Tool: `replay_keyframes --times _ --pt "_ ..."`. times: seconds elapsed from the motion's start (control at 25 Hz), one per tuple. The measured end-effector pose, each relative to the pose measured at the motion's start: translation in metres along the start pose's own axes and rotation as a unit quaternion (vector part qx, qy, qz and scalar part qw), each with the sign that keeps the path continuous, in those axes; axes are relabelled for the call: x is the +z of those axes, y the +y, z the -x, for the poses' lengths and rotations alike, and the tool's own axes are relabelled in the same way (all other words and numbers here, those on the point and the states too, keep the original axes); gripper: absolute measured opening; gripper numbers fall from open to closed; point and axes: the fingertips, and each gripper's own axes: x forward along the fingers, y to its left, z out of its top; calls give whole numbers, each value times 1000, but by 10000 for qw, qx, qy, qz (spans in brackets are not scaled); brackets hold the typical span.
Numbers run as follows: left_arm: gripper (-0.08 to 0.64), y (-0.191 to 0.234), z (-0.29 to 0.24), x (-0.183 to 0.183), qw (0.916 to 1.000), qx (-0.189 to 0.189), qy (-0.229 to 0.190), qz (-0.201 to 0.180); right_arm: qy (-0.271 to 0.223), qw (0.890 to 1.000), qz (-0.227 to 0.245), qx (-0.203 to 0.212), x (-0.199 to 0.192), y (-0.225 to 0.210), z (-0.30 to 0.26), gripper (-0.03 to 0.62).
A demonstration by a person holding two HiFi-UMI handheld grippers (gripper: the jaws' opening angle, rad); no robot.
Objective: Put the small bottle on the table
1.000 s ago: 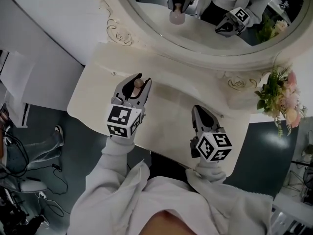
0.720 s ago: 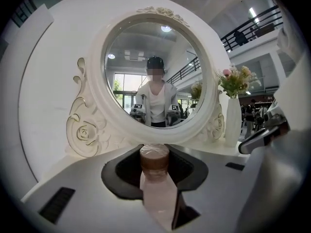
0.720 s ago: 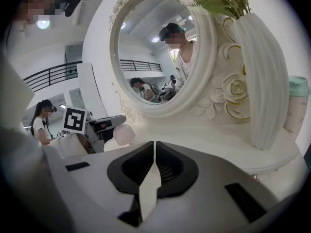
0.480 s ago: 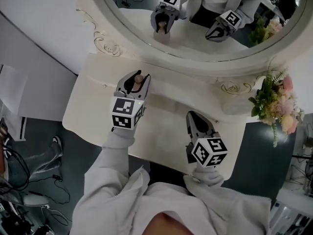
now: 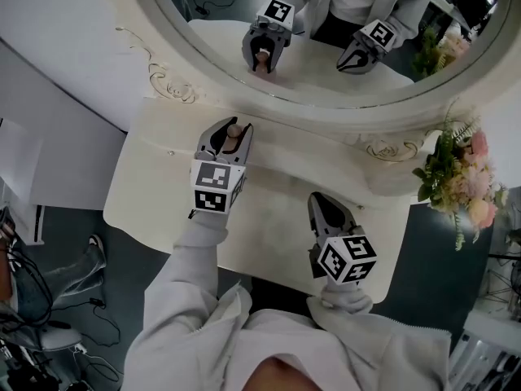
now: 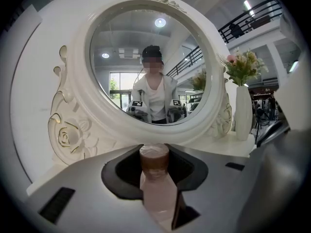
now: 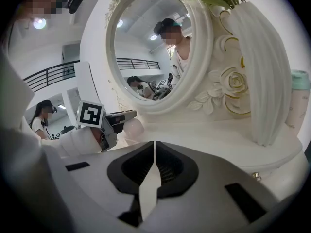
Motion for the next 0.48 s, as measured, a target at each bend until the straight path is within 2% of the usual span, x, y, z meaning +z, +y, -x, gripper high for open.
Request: replay_keyframes --times 0.24,0.48 --pt "135 8 -15 4 10000 82 47 16 63 10000 -4 46 -3 2 -4 38" --pt "137 12 -24 7 9996 273 -112 -31 132 9999 44 59 -6 0 -9 38"
